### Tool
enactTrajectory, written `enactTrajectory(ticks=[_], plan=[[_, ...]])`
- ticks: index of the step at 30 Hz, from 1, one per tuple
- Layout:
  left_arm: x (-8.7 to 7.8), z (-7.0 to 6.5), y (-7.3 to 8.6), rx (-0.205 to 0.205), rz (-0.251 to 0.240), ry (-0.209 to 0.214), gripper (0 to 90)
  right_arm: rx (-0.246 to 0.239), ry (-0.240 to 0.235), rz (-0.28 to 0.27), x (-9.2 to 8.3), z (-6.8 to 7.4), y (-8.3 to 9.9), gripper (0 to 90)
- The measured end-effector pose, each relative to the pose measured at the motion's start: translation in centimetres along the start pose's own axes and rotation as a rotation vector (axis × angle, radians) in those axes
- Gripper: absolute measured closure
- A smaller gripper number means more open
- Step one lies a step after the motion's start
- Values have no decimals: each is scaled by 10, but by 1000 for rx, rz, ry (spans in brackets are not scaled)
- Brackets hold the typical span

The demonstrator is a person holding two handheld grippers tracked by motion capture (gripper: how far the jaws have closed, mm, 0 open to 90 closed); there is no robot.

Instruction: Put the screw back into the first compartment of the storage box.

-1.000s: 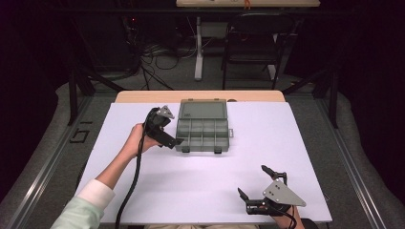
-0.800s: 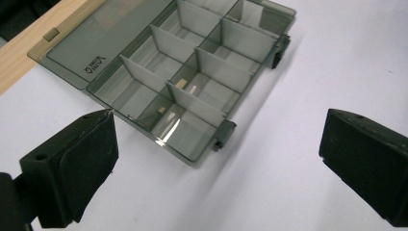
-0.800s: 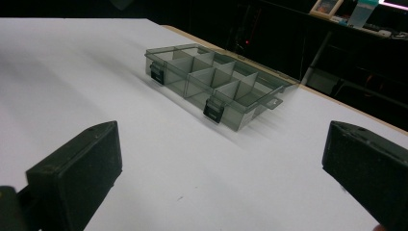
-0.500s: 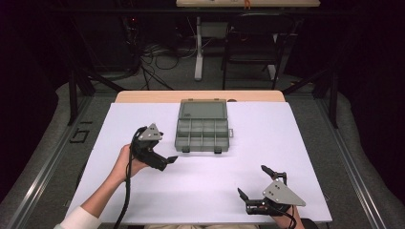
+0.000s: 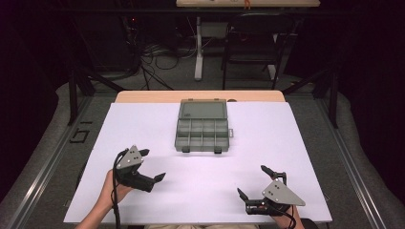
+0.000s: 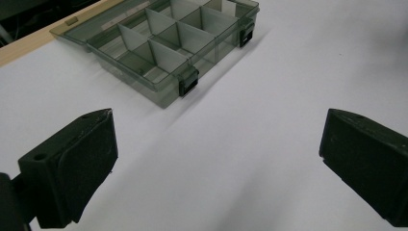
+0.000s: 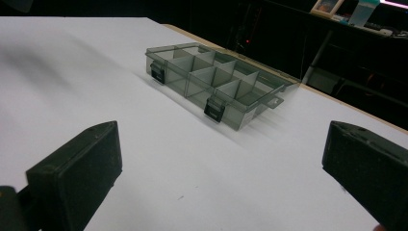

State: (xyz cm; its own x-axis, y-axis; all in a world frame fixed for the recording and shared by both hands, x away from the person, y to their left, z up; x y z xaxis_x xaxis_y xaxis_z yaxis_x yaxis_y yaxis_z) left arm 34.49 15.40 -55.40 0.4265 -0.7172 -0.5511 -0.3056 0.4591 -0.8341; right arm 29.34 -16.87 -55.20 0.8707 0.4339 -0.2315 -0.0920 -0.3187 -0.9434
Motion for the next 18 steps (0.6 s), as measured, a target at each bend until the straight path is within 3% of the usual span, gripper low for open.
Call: enactTrajectory(ticks=[13,18], plan=[[-24,-1,42,-68,-149,-61,0,4,3,-6,0,0,0,0],[-27,-8,53,-55,-183,-77,0,1,0,-1,0,0,0,0]])
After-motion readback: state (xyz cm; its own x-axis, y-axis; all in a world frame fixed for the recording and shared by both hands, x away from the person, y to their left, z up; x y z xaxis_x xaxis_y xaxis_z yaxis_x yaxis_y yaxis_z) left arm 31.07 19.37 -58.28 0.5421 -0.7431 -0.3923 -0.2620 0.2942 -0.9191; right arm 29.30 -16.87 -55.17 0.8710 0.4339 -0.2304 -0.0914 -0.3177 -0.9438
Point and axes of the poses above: each handheld gripper's, and its own axes: x roughly forward along the jaws, y roughly out of its underside, z roughly to its left, the point moved 9 cm from there along x, roughly forward along the jaws, and after that the axes turned 7 degrees about y, right-handed, at the moved point
